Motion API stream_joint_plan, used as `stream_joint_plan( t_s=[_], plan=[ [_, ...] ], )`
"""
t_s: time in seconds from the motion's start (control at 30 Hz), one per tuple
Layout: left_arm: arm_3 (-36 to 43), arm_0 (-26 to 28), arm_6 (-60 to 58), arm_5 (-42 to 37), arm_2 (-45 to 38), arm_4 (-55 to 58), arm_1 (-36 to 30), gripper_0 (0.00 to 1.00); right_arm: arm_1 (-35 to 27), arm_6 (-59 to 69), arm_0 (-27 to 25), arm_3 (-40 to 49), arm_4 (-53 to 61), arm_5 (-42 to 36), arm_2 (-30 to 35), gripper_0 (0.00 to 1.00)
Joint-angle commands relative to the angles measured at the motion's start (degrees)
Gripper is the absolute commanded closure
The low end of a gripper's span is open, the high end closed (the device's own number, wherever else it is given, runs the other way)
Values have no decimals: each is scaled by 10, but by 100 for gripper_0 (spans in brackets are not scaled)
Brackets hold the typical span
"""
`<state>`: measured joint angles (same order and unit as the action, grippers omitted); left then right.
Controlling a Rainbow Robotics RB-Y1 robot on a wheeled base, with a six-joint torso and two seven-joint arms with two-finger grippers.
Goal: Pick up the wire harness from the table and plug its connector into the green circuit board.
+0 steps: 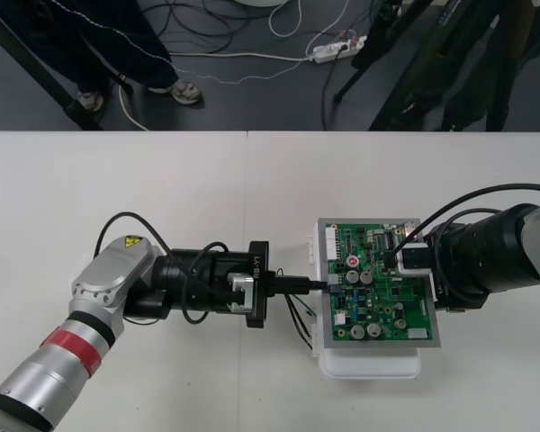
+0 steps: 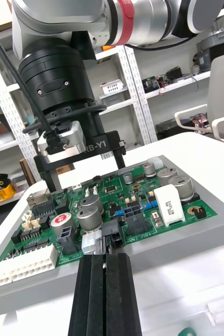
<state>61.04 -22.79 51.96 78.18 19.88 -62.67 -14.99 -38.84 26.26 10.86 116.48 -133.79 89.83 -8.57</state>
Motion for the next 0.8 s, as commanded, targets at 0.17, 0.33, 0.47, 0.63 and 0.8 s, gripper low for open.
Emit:
stream_joint_plan(
  t_s=[0.17, 0.33, 0.47, 0.63, 0.8],
  plan=[
    [23, 7, 3, -25, 13, 10, -13, 100, 4, -16, -4, 12, 5, 2, -13, 0],
    [23, 6, 5, -25, 13, 10, -10, 100, 4, -16, -4, 11, 5, 2, -13, 0],
    [24, 6, 9, -24, 16, 11, -7, 100, 4, -16, -4, 12, 3, 2, -13, 0],
    [34, 6, 12, -23, 21, 11, -7, 100, 4, -16, -4, 12, 4, 2, -13, 0],
    [36, 7, 18, -21, 21, 10, -7, 100, 4, -16, -4, 12, 4, 2, -13, 0]
  ],
)
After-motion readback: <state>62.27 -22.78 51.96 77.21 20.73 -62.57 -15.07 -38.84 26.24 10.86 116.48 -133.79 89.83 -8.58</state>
